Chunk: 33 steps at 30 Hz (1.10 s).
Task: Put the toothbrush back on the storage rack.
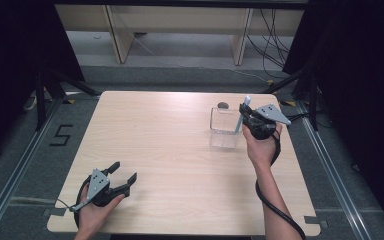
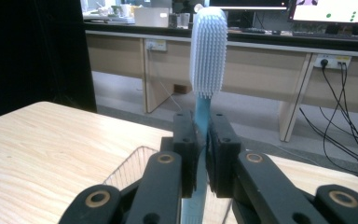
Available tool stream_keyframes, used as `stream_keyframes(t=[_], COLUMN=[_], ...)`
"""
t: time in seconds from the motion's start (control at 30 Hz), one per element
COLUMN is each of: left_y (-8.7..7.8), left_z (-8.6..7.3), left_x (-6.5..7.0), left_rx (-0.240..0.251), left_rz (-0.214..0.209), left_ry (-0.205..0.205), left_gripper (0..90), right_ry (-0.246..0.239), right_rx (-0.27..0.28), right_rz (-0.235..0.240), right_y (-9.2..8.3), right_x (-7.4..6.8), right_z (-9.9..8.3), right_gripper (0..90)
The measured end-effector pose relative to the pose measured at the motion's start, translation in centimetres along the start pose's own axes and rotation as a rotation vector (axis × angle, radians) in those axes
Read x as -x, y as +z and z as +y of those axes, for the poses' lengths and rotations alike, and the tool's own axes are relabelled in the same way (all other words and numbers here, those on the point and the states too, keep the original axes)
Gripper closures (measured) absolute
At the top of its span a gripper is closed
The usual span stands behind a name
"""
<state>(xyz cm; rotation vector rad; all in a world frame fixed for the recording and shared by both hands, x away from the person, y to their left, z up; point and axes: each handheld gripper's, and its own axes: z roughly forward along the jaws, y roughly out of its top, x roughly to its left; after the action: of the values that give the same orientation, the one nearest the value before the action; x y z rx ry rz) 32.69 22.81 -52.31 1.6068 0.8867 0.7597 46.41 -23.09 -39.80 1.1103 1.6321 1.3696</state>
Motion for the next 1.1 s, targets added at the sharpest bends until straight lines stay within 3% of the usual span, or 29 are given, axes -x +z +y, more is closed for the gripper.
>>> stream_keyframes(t=[0.17,0.2,0.37,0.67,0.73,0.8,1.1], left_y=[0.0,0.0,0.0,0.0,0.0,0.0,0.1], left_z=[0.0,0.0,0.0,0.0,0.0,0.0,-0.1], left_x=[0.0,0.0,0.0,0.0,0.0,0.1,0.1], left_rx=[0.0,0.0,0.005,0.004,0.004,0.003,0.015], left_rz=[-0.001,-0.001,-0.004,-0.006,-0.006,-0.007,-0.012], left_ry=[0.0,0.001,0.002,0.003,0.003,0.003,-0.002], left_gripper=[25.0,25.0,25.0,25.1,25.1,25.1,25.0], right_ry=[0.017,-0.005,0.003,0.036,0.009,0.034,0.022], right_rx=[-0.011,-0.011,-0.016,-0.035,-0.019,-0.032,-0.036], right_rz=[-0.007,-0.002,-0.003,-0.005,-0.001,0.004,-0.003], right_y=[0.1,0.2,0.3,0.4,0.6,0.5,0.4], right_x=[0.0,0.2,0.3,0.2,0.4,0.2,0.3], right_z=[-0.8,-1.0,-1.9,-3.2,-3.3,-3.4,-4.2], right_gripper=[84.0,84.0,84.0,84.0,84.0,84.0,84.0])
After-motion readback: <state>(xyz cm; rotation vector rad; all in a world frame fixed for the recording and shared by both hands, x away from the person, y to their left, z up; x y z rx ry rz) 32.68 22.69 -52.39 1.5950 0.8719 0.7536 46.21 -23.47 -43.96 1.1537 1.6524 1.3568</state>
